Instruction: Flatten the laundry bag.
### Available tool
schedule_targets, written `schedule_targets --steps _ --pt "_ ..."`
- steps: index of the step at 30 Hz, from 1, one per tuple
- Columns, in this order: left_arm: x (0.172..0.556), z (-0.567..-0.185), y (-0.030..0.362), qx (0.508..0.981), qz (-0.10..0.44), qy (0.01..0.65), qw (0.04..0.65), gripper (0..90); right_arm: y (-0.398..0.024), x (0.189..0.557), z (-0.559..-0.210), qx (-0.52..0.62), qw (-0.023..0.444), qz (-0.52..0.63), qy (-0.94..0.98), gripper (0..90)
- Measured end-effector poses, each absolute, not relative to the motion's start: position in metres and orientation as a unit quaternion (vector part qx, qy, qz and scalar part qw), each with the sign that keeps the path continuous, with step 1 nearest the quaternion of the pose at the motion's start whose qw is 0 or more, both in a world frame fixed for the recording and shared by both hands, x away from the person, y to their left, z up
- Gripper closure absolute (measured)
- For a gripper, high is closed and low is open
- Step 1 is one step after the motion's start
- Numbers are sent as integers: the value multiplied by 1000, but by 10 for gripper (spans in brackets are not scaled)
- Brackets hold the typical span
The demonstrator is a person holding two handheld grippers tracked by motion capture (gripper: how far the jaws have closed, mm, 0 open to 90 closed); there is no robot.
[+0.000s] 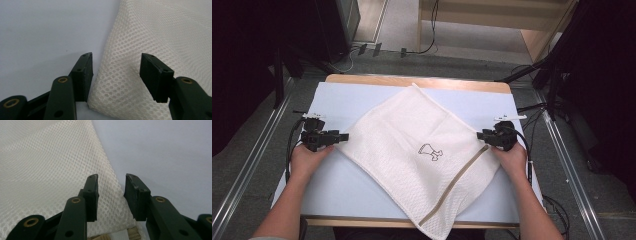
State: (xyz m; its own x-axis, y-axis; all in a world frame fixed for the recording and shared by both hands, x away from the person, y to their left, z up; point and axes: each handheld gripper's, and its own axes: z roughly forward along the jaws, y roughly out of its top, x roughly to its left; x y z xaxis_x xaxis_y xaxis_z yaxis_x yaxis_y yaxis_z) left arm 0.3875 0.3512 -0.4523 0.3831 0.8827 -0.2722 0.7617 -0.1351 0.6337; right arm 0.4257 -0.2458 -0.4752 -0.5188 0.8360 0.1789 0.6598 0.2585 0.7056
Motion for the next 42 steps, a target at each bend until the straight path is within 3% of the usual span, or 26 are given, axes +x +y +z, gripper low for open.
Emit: schedule_targets --steps 5,7,9,18,31,37,40,42 --pt "389 -454 350 749 66 553 358 752 -244 426 -477 475 117 370 790 676" --pt "393 -454 352 746 44 561 356 876 -242 425 -477 474 126 365 791 741" --pt "397 -452 353 748 39 564 349 900 -241 425 -477 480 124 361 790 844" --pt "425 -446 366 726 52 581 363 900 -240 417 -471 489 105 362 787 888" --pt "459 -443 367 723 66 582 366 900 -225 364 -472 458 111 367 802 872" --pt "469 -443 361 719 64 579 378 892 -221 335 -472 443 84 369 813 870" --pt "469 -443 362 713 60 585 382 853 -222 329 -469 432 87 371 817 841" --pt "467 -440 364 711 58 585 384 733 -226 332 -468 431 89 382 812 807"
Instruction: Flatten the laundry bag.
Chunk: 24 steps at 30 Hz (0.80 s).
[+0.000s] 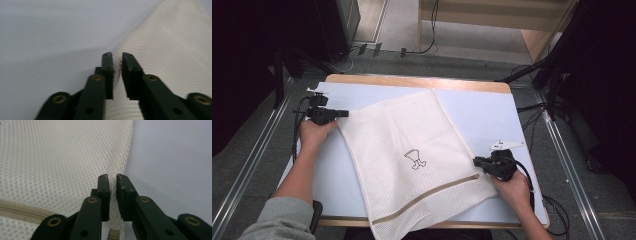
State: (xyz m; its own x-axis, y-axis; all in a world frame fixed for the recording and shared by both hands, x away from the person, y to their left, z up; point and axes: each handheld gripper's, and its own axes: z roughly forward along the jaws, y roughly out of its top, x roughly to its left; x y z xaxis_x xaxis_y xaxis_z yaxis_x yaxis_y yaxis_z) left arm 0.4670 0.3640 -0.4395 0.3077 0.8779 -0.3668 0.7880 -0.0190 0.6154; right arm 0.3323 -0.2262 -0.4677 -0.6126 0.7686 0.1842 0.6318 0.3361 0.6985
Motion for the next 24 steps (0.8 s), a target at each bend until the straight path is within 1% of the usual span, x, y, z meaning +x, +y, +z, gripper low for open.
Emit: schedule_targets --steps 1,3,6,9,12,18,20,24 --pt "466 -438 364 710 64 586 384 662 -228 334 -467 429 94 388 810 785" --pt "459 -431 364 710 77 587 382 565 -230 338 -464 432 98 398 803 732" --pt "446 -424 361 713 86 586 376 522 -230 347 -462 428 106 413 797 683" --pt "432 -421 357 717 91 581 374 518 -226 357 -461 424 115 414 797 654" --pt "414 -420 351 720 94 576 375 513 -218 369 -461 419 111 409 803 638" --pt "382 -424 335 738 97 565 357 494 -206 385 -460 406 117 423 802 640" --pt "373 -425 332 737 93 566 358 494 -203 392 -459 412 106 415 805 644" --pt "356 -428 327 728 90 576 360 508 -198 401 -461 405 117 428 800 648"
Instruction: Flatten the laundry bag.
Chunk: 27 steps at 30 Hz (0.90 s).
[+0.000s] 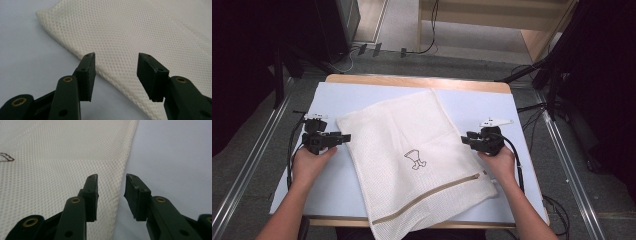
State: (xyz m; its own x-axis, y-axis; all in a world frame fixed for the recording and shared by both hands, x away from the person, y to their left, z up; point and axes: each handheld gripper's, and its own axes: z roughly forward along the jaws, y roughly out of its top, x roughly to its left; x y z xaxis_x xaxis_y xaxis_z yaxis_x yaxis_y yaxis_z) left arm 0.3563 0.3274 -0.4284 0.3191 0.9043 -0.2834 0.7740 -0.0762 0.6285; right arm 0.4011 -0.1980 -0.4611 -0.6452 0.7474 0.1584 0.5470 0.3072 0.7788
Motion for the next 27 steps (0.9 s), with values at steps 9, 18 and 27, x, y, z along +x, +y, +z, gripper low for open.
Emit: schedule_targets --steps 9,18,27 --pt "342 -442 310 737 65 580 341 512 -190 420 -470 414 110 402 810 647" --pt "344 -450 293 753 43 568 330 738 -176 422 -476 406 96 382 825 782" --pt "363 -445 304 743 25 570 350 885 -181 422 -470 427 92 381 815 880"
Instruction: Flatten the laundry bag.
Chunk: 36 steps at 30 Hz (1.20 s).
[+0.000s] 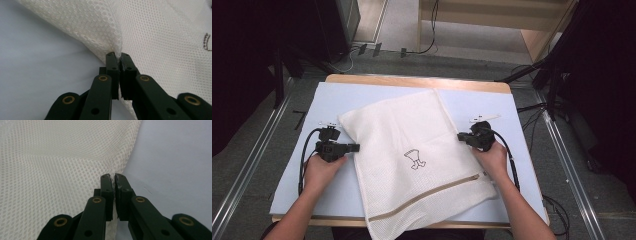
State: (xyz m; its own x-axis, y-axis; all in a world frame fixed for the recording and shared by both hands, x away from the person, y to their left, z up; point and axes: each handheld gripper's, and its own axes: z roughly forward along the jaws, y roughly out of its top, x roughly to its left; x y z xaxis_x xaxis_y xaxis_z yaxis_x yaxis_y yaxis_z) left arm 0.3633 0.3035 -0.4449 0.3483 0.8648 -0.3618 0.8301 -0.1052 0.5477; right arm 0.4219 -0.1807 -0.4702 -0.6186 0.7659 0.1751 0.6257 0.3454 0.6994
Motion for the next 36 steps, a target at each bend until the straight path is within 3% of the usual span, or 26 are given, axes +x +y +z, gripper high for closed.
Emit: schedule_targets --steps 15,36 --pt "422 -446 306 748 49 562 350 880 -183 410 -468 439 105 391 802 876" --pt "461 -445 314 747 65 550 368 863 -173 397 -475 438 100 398 800 867"
